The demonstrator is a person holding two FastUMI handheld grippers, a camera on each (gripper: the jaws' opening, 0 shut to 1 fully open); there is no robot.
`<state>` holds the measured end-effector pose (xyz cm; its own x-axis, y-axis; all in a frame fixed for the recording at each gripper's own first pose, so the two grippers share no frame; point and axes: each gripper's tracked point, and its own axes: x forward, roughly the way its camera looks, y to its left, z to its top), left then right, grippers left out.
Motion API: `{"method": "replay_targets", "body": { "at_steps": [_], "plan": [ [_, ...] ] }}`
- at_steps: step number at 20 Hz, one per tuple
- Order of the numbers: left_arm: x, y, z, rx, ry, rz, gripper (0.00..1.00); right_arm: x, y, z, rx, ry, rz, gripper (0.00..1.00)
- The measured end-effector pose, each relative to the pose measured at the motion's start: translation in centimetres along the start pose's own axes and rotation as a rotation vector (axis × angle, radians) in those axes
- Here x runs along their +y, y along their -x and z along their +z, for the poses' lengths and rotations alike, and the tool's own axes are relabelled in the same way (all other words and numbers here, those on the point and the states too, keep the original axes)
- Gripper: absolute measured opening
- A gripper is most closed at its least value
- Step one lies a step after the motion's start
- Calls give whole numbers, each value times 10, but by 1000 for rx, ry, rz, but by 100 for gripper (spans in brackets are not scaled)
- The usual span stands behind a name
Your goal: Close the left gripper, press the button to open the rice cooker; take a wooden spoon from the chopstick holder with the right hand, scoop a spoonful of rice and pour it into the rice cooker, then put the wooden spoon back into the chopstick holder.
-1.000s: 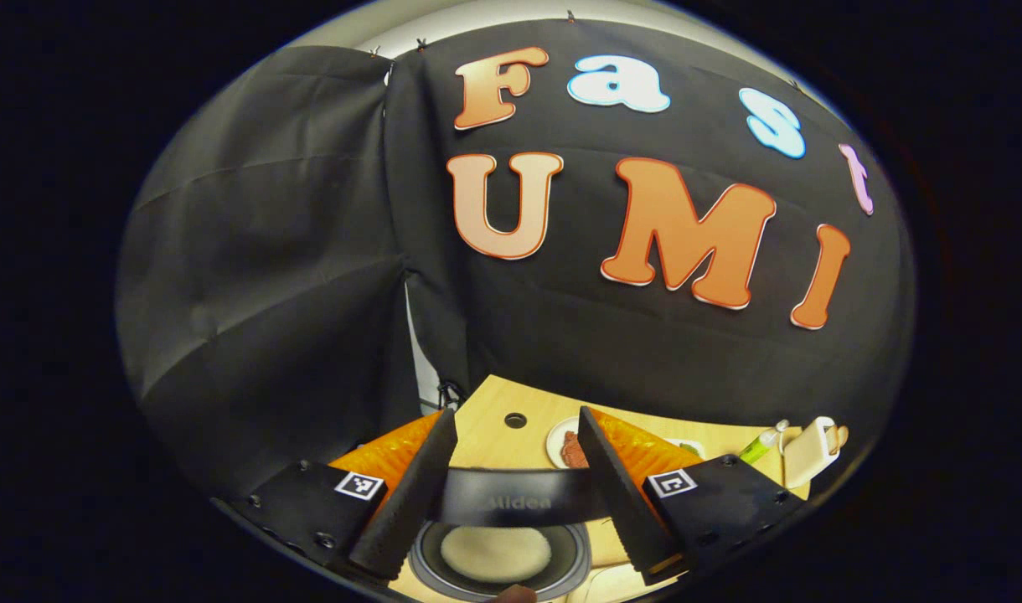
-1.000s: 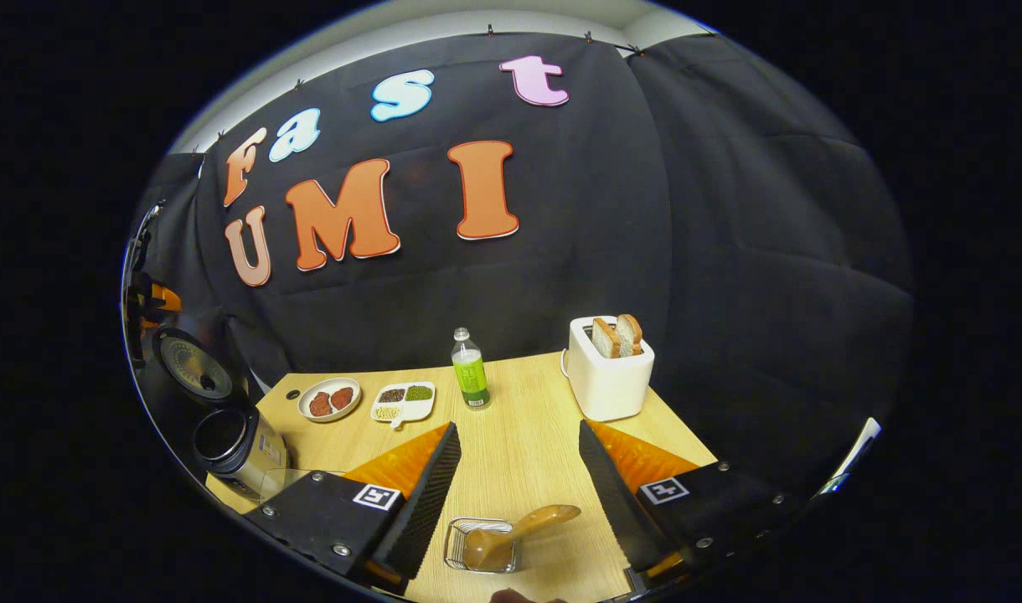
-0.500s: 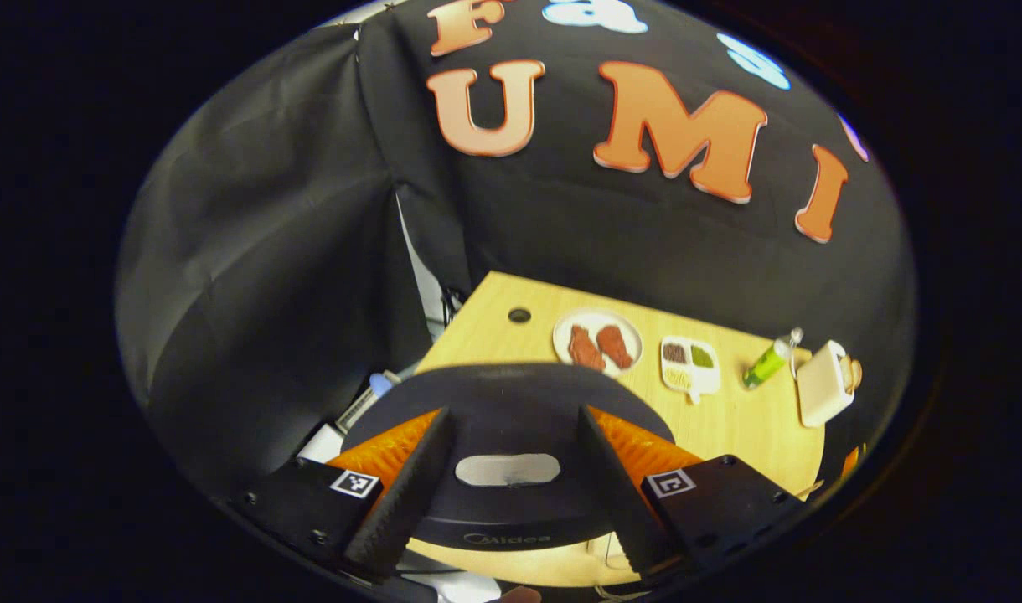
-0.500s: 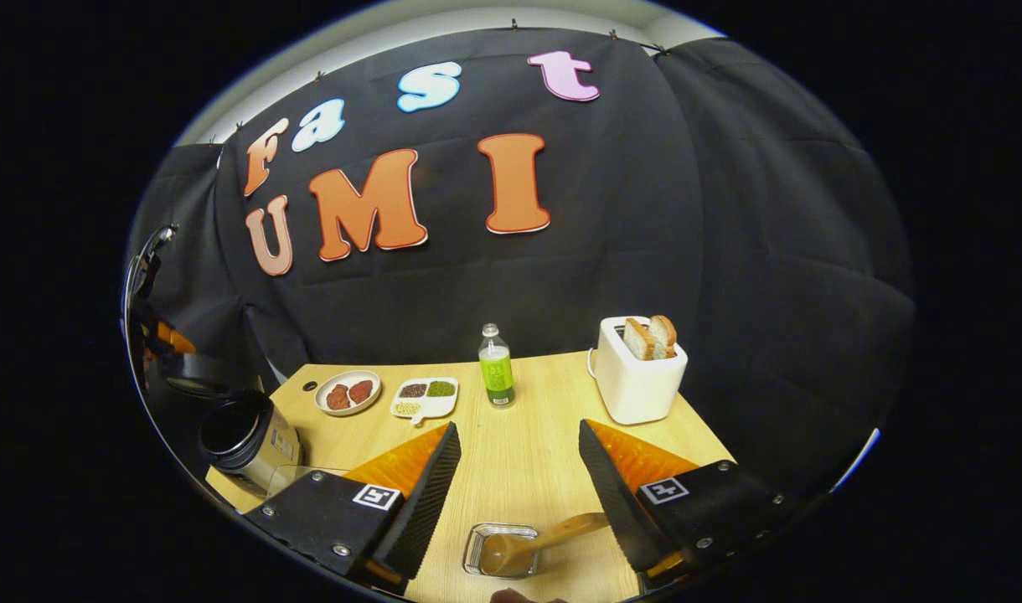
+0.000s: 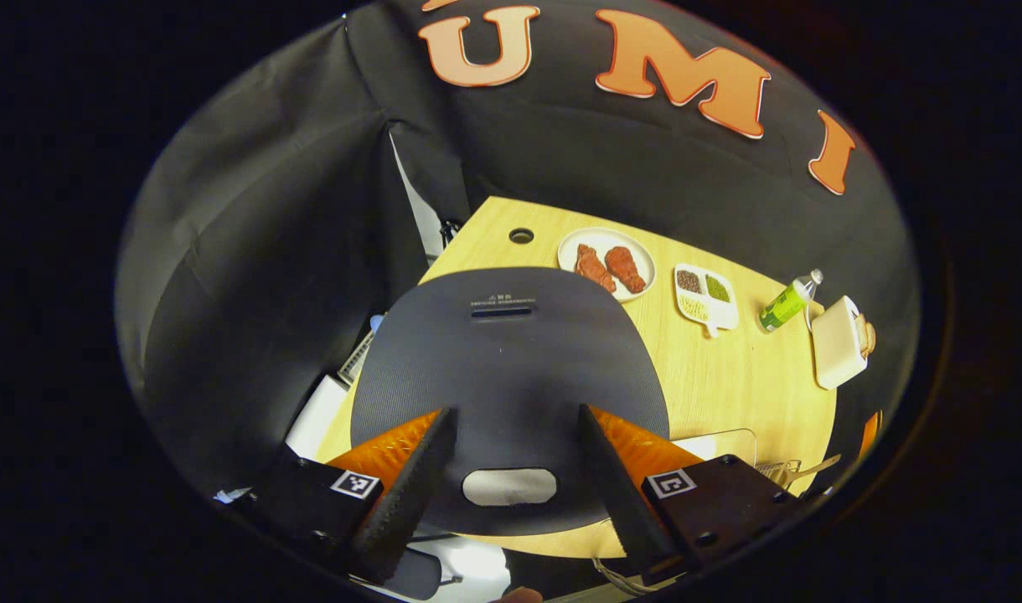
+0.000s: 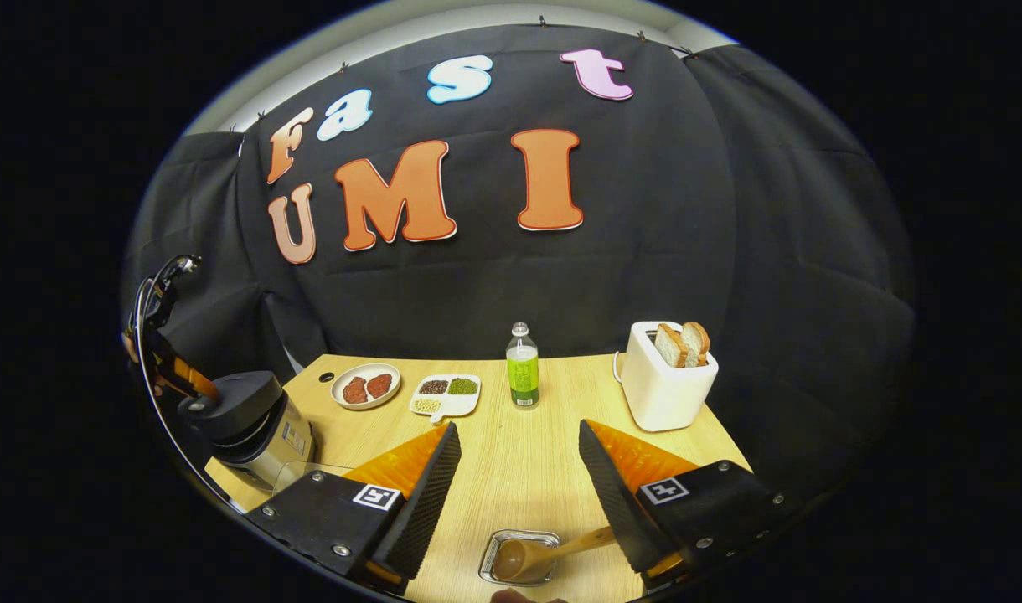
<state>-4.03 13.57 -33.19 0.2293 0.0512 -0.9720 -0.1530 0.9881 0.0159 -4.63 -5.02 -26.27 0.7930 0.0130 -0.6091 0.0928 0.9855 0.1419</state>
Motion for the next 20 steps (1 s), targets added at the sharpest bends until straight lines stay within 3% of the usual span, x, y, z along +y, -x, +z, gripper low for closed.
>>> {"method": "replay_targets", "body": {
  "at_steps": [2, 10, 20],
  "plan": [
    [-1, -12, -21, 96, 20, 5, 99, 1, 0, -3, 7, 1, 1, 89],
    [-2, -19, -14, 113, 6, 4, 99, 6, -4, -8, 22, 14, 4, 89],
    [-2, -15, -12, -10, 21, 18, 99, 26, -4, 7, -14, 24, 48, 89]
  ]
}}
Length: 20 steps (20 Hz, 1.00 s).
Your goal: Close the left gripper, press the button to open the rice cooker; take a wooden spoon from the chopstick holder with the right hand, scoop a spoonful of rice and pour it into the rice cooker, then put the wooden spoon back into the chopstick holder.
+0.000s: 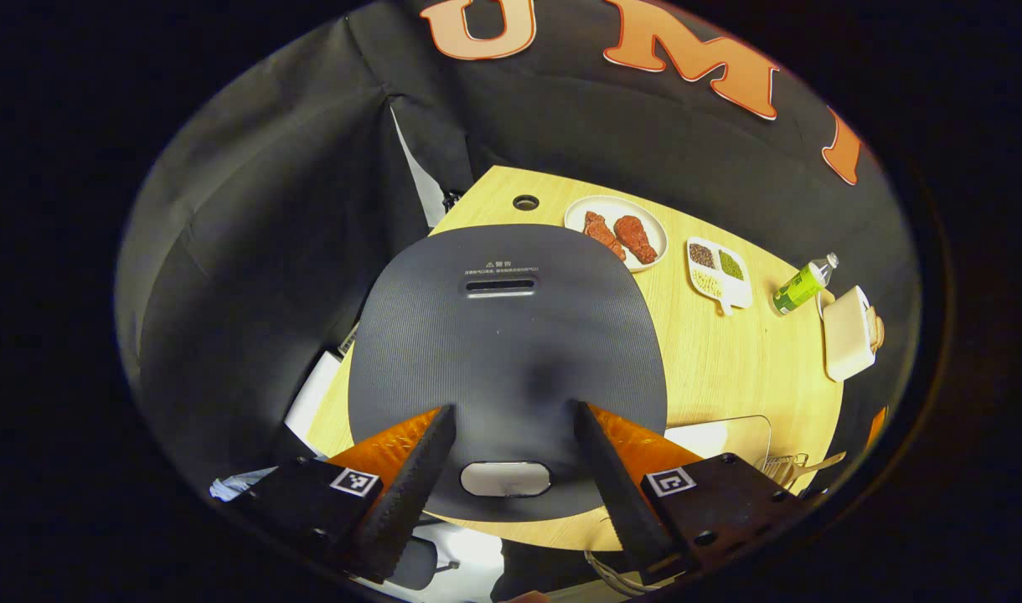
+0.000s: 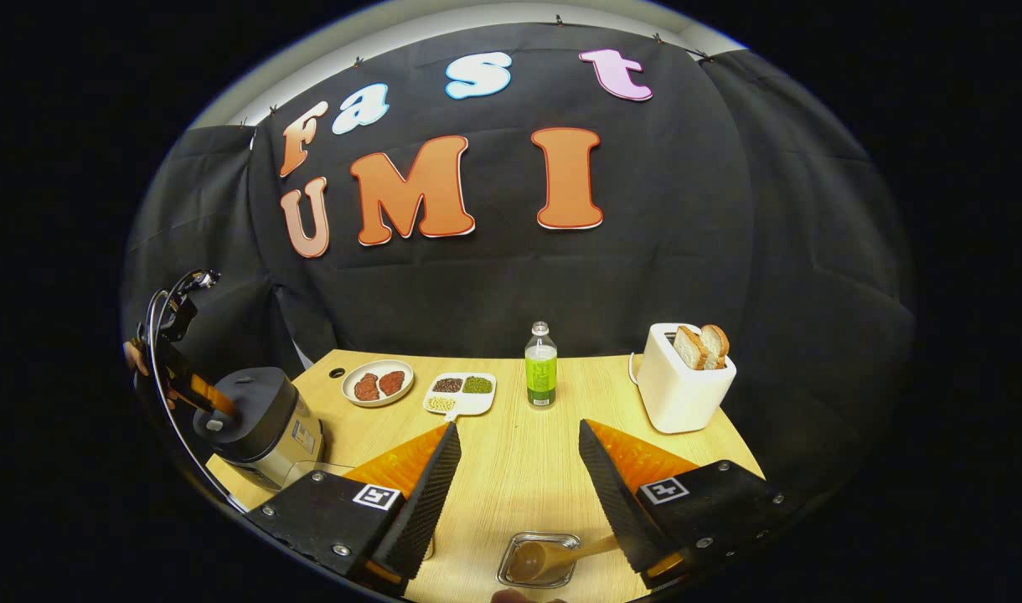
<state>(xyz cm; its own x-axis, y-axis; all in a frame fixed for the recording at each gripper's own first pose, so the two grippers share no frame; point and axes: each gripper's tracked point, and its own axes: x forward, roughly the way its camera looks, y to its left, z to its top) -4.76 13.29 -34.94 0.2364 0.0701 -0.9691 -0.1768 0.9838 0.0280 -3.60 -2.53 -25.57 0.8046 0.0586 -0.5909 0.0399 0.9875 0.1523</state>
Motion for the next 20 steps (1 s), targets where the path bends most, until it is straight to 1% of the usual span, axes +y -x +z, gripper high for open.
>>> {"method": "replay_targets", "body": {
  "at_steps": [2, 4, 6, 9, 11, 14, 17, 18, 20],
  "plan": [
    [-1, 0, 4, -78, -3, 9, 99, 5, 3, 8, -21, 5, 15, 89],
    [-5, 6, 8, -171, -34, 18, 99, 12, 6, 18, -44, 8, 30, 89],
    [-18, 24, 20, -281, -57, -4, 99, 16, 10, 28, -72, 15, 37, 89],
    [-31, 61, 50, -462, -108, -10, 98, 26, 18, 44, -110, 15, 58, 89],
    [-49, 90, 64, -570, -136, -40, 97, 32, 24, 57, -140, 23, 67, 88],
    [-73, 130, 73, -699, -172, -85, 98, 42, 31, 75, -194, 29, 82, 88],
    [-91, 163, 83, -816, -174, -135, 97, 47, 40, 95, -257, 36, 84, 88],
    [-95, 173, 84, -852, -174, -149, 99, 49, 43, 100, -280, 38, 86, 88],
    [-98, 192, 86, -919, -174, -159, 98, 50, 50, 110, -324, 46, 83, 88]
  ]
}}
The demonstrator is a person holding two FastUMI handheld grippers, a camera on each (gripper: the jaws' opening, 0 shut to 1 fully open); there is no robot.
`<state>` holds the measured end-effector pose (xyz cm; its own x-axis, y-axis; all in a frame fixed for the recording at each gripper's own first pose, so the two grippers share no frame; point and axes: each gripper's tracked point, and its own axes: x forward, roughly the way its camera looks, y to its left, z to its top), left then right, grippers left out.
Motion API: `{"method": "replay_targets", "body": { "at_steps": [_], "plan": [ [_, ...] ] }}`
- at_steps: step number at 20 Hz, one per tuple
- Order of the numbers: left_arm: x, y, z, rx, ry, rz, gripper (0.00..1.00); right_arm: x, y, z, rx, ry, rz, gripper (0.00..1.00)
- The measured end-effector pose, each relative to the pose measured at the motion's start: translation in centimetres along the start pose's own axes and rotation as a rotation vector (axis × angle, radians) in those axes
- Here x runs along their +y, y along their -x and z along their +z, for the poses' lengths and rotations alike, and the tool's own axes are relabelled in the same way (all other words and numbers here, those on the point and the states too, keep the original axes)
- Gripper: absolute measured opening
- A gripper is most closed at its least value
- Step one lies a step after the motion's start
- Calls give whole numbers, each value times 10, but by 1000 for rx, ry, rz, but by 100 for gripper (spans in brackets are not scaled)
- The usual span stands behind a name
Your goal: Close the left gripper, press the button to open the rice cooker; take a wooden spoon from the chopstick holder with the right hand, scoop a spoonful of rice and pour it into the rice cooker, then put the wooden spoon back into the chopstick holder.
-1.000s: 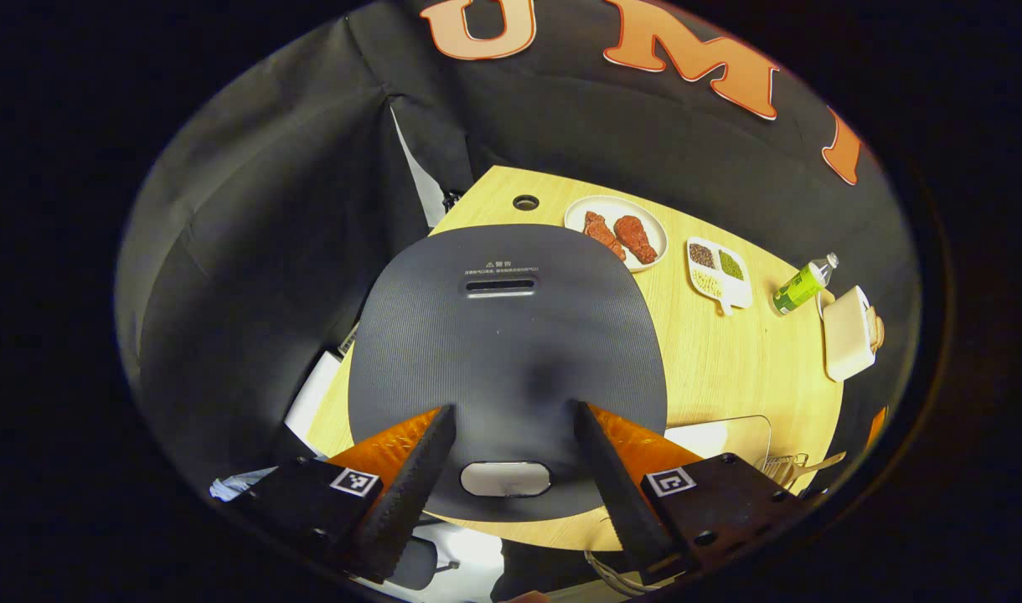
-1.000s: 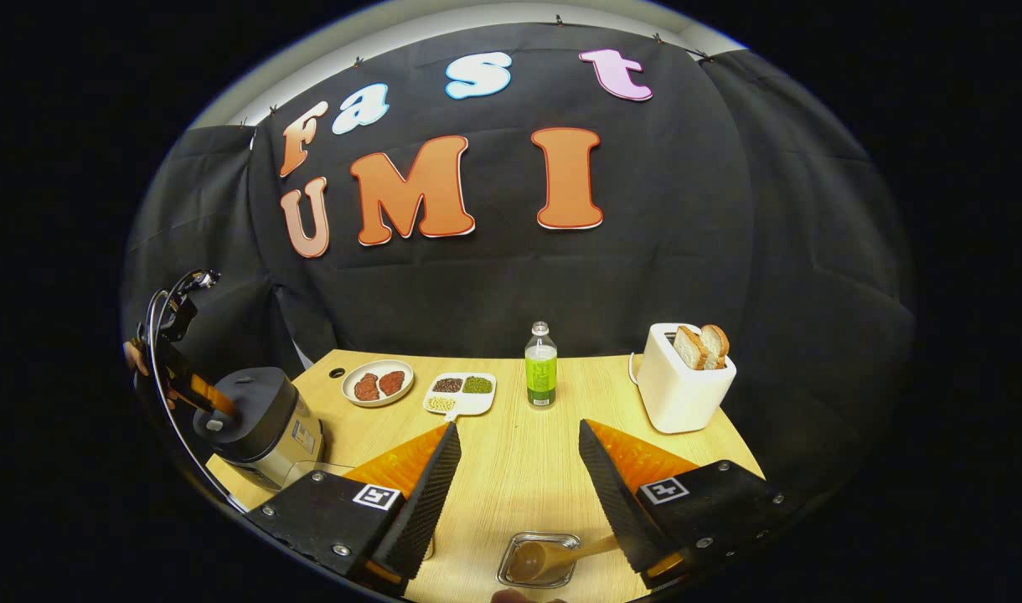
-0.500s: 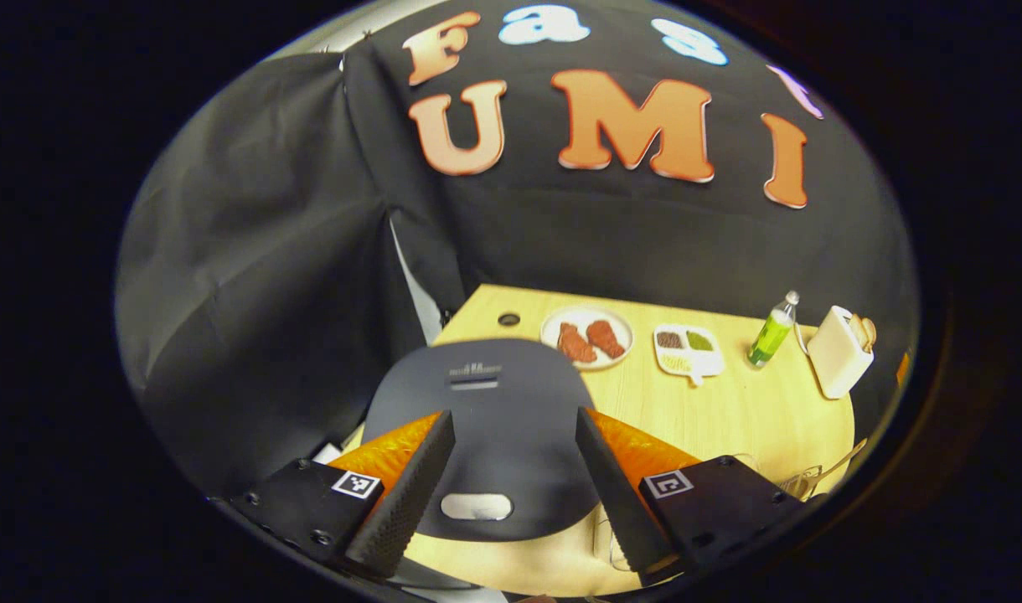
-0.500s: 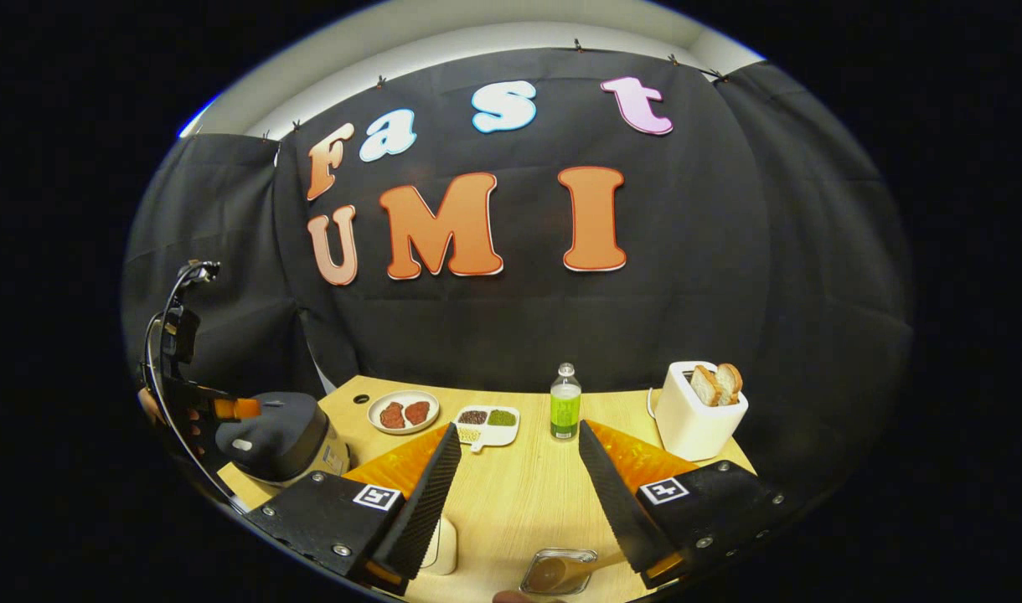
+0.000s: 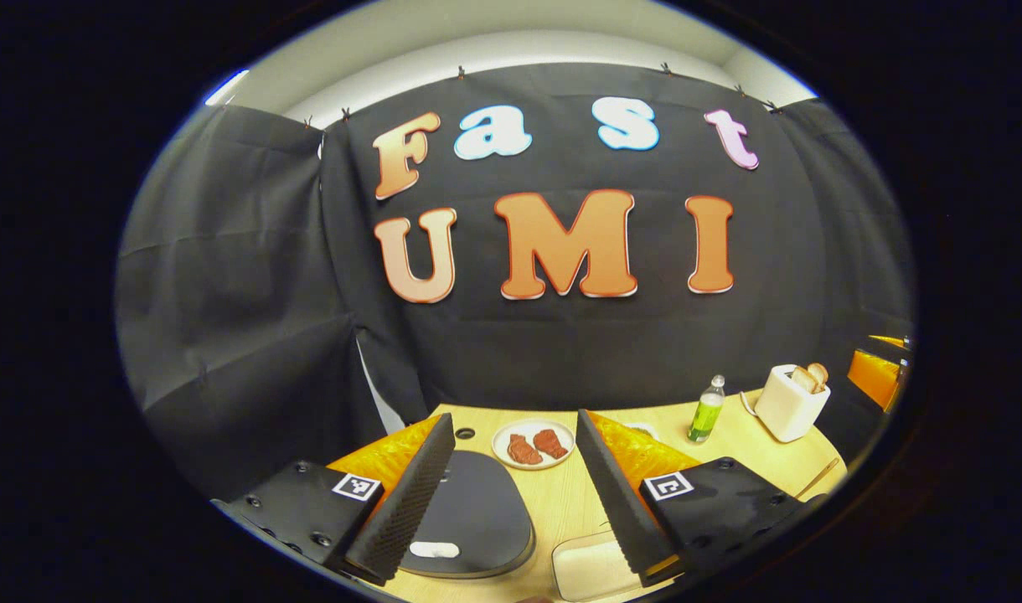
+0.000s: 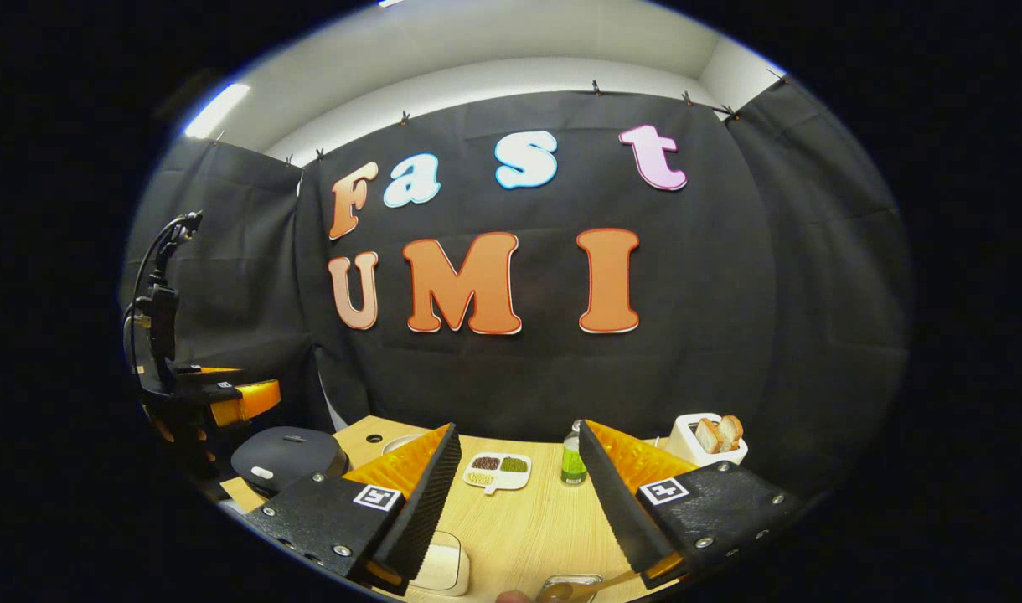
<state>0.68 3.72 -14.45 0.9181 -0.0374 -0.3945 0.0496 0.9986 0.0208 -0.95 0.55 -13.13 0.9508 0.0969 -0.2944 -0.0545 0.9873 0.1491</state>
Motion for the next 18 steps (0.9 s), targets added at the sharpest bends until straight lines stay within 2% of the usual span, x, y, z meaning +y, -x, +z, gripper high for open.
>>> {"method": "replay_targets", "body": {
  "at_steps": [3, 9, 18],
  "plan": [
    [-12, 16, 24, -106, 4, -20, 98, 0, 5, 16, -66, 18, -8, 88],
    [-41, 43, 42, -213, 22, -79, 99, 10, 20, 31, -152, 73, -34, 88],
    [-40, 64, 51, -336, -3, -43, 99, -3, 27, 18, -132, 24, -83, 88]
  ]
}}
